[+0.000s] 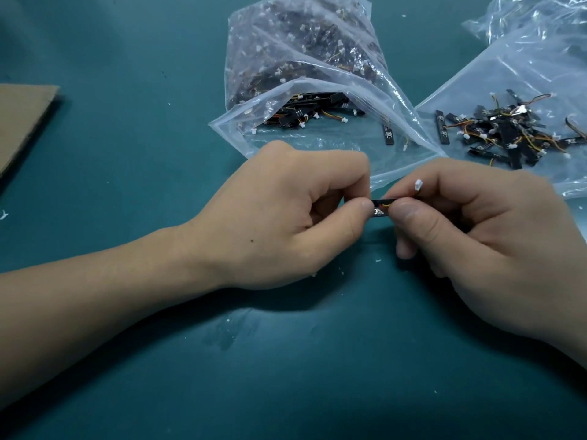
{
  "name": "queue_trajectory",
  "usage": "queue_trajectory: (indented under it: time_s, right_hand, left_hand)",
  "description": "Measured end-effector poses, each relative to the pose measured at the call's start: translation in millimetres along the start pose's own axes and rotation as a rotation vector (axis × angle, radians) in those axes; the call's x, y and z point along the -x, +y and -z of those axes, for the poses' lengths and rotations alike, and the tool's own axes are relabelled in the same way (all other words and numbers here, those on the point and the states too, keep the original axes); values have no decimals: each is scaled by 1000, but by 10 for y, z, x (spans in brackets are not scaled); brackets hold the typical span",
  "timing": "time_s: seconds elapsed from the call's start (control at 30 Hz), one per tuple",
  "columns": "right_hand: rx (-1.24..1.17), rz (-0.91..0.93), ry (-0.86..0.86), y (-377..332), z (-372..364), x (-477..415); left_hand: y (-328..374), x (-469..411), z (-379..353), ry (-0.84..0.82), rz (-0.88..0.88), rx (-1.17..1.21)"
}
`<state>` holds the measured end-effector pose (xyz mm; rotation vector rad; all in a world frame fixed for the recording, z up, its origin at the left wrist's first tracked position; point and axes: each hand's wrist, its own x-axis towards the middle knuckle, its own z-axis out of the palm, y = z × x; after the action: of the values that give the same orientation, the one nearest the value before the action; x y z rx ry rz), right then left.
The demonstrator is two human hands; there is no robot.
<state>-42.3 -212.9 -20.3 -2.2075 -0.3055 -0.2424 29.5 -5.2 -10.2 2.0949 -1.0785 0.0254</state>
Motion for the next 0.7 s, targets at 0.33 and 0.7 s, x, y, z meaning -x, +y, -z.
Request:
queue_trajectory:
  time_s: [0.33,0.7]
  right_hand:
    - [-38,-9,-26,-36,5,7]
    - [-95,-10,-16,-17,-4,11]
  left_hand:
    - [25,5,3,5,1,0]
    - [5,-9,10,7,6,15]
